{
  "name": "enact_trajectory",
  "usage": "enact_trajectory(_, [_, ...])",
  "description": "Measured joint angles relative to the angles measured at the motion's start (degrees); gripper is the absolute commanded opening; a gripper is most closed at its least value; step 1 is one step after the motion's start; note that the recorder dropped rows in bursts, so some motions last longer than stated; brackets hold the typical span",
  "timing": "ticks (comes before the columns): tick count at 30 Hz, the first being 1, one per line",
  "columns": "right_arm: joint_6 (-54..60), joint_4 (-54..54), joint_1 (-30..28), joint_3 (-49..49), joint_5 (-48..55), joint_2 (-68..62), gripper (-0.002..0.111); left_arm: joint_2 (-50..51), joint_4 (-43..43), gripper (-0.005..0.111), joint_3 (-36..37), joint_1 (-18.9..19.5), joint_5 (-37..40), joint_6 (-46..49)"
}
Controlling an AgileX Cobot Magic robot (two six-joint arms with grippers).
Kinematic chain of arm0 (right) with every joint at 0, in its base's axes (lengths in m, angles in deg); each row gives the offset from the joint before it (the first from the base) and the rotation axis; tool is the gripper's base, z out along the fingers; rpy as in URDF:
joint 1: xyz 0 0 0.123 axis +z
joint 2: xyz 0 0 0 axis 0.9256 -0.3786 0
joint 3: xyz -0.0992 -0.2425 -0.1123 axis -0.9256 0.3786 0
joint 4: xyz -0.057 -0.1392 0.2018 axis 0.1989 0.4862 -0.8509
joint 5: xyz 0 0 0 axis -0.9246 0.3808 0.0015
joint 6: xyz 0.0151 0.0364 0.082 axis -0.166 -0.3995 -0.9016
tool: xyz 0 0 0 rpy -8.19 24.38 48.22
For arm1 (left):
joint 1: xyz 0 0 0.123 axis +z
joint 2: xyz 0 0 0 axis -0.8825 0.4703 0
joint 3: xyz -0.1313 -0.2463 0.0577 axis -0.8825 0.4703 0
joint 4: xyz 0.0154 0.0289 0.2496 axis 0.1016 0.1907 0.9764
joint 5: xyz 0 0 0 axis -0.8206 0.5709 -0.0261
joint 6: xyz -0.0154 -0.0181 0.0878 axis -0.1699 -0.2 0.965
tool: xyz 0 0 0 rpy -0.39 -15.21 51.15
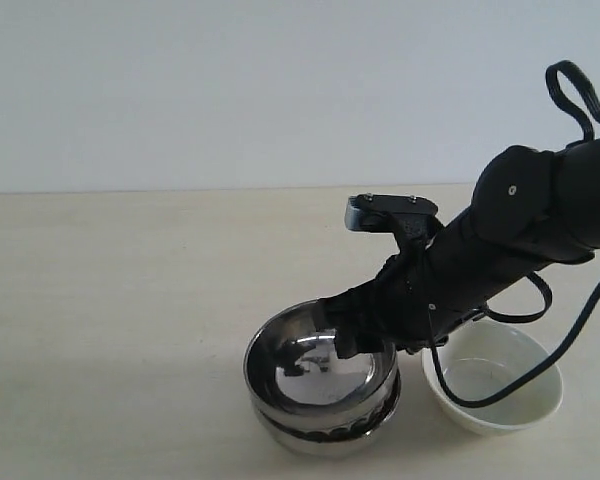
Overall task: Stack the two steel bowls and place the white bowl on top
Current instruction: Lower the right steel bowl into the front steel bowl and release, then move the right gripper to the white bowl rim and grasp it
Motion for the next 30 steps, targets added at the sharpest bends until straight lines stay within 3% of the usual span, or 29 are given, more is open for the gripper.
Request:
enact_trajectory(20, [2.21,0.03,0.0,-1.22,-0.66,6.95,0.057,0.0,0.0,0.004,0.0,0.0,0.0,0.0])
enact_trajectory(22, [2.21,0.03,0.0,-1.31,-0.43,8.03,0.048,0.0,0.0,0.004,0.0,0.0,0.0,0.0])
enact_trajectory(26, [2.44,0.03,0.0,-1.31,1.3,8.68,0.002,0.0,0.0,0.004,0.0,0.0,0.0,0.0])
enact_trajectory(30, [3.57,0.28,0.0,-1.31,3.91,8.04,0.001,0.0,0.0,0.004,0.0,0.0,0.0,0.0])
